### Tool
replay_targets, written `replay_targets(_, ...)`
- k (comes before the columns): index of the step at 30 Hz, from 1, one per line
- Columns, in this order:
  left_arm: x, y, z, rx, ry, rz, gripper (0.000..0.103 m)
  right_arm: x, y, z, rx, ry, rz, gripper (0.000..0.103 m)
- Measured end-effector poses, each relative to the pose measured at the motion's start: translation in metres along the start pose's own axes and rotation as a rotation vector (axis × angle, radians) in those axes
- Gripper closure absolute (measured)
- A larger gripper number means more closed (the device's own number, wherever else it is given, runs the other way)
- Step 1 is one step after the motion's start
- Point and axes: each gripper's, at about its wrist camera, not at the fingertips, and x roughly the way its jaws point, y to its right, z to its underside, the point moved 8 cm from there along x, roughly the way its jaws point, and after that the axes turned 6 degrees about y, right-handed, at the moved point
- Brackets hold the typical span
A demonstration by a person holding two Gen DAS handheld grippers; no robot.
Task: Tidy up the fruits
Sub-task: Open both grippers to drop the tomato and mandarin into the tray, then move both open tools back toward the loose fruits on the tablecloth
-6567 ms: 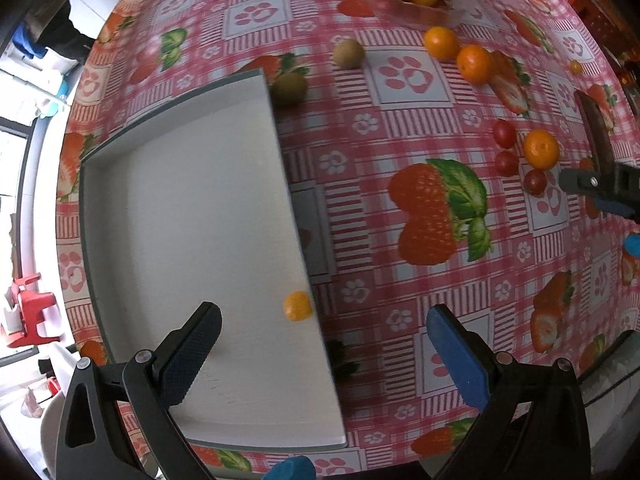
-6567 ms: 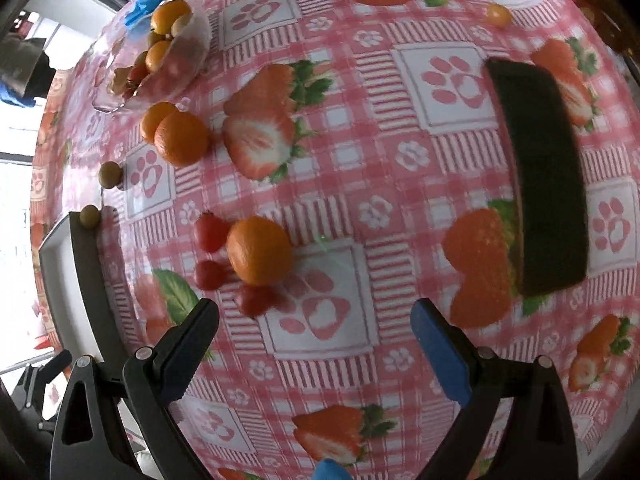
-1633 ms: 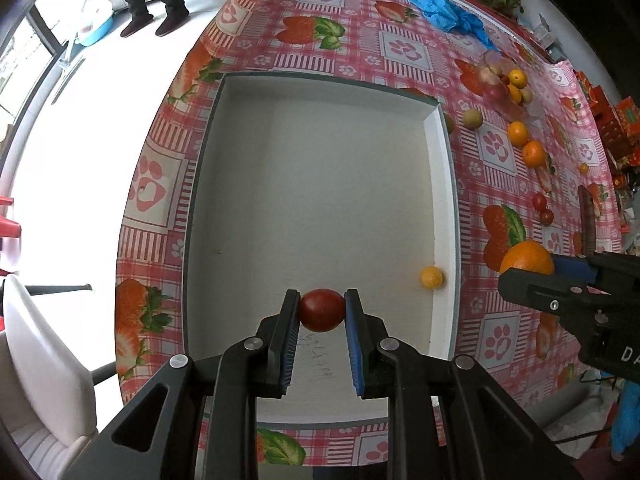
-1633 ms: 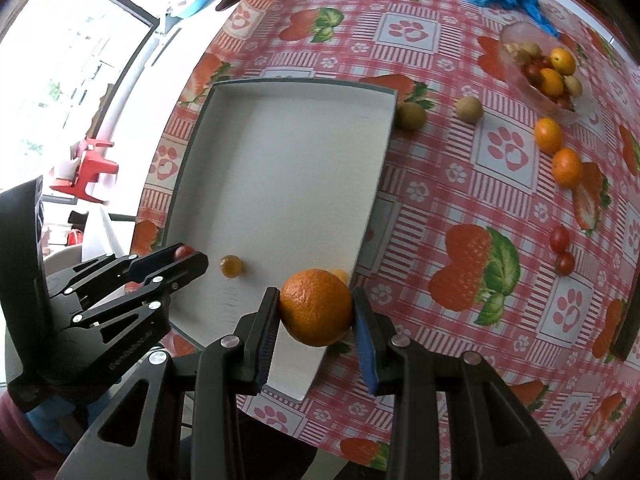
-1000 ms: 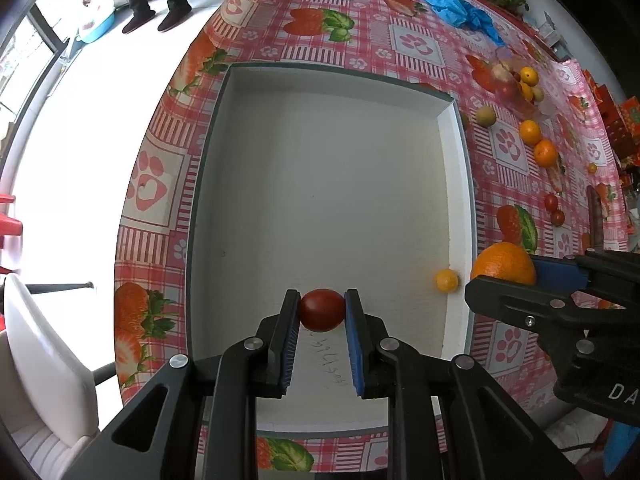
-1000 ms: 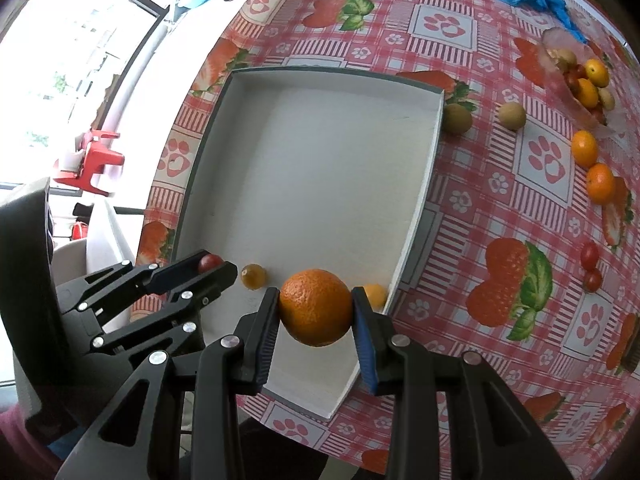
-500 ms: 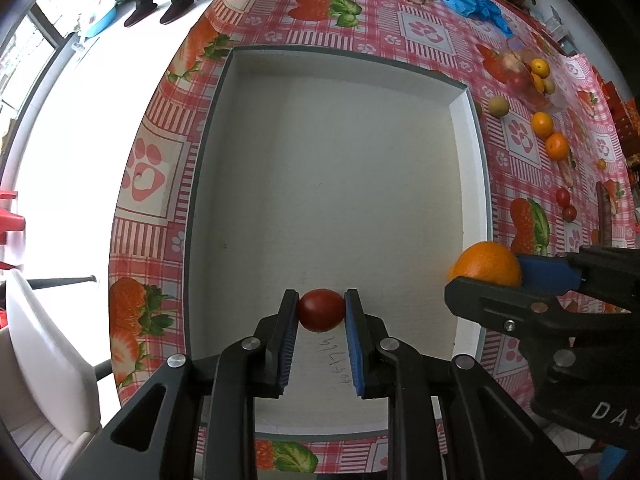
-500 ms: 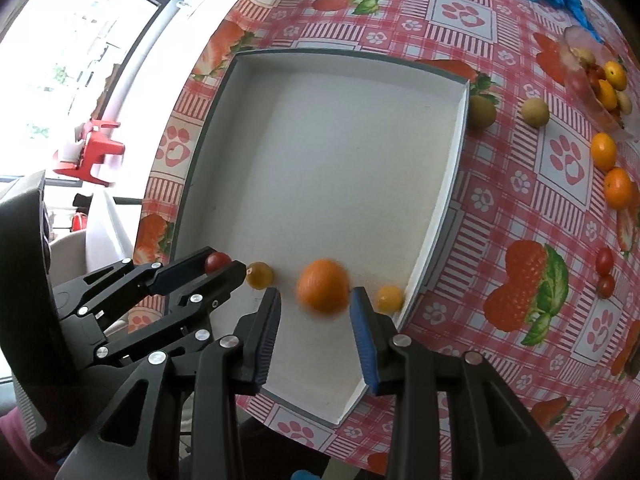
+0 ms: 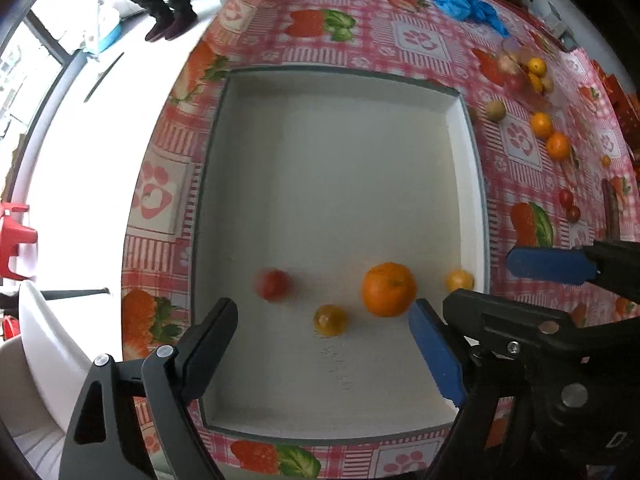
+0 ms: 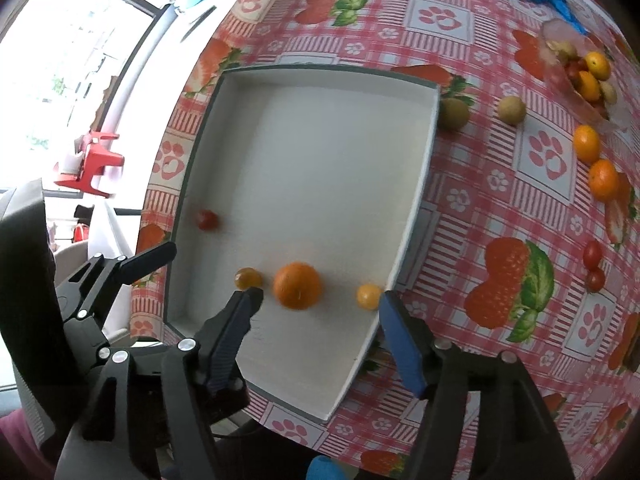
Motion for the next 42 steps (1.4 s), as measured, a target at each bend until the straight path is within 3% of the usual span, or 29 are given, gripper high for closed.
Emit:
replay_targets(8, -0.001, 0.009, -0.010, 0.034, -0.014, -0.031, 0.015, -0.014, 0.032, 0.004, 0.069, 0.024, 0.019, 0.020)
replay_targets(14, -0.003, 0.027, -0.013, 0.068, -0.018, -0.032, 0.015, -0.022, 0.071, 0.008, 0.132, 0.050, 0.088, 0.001)
replay_targets(27, -0.002, 0.100, -0.021, 0.192, -0.033, 0.008, 0.015, -0.044, 0.176, 0.035, 0.313, 0.063, 0.155, 0.000)
replay_targets(42, 0.005, 0.173, -0.025, 0.245, -0.076, 0.028, 0.015, -0.124, 0.377, 0.017, 0.551, 0.225, 0.276, 0.000)
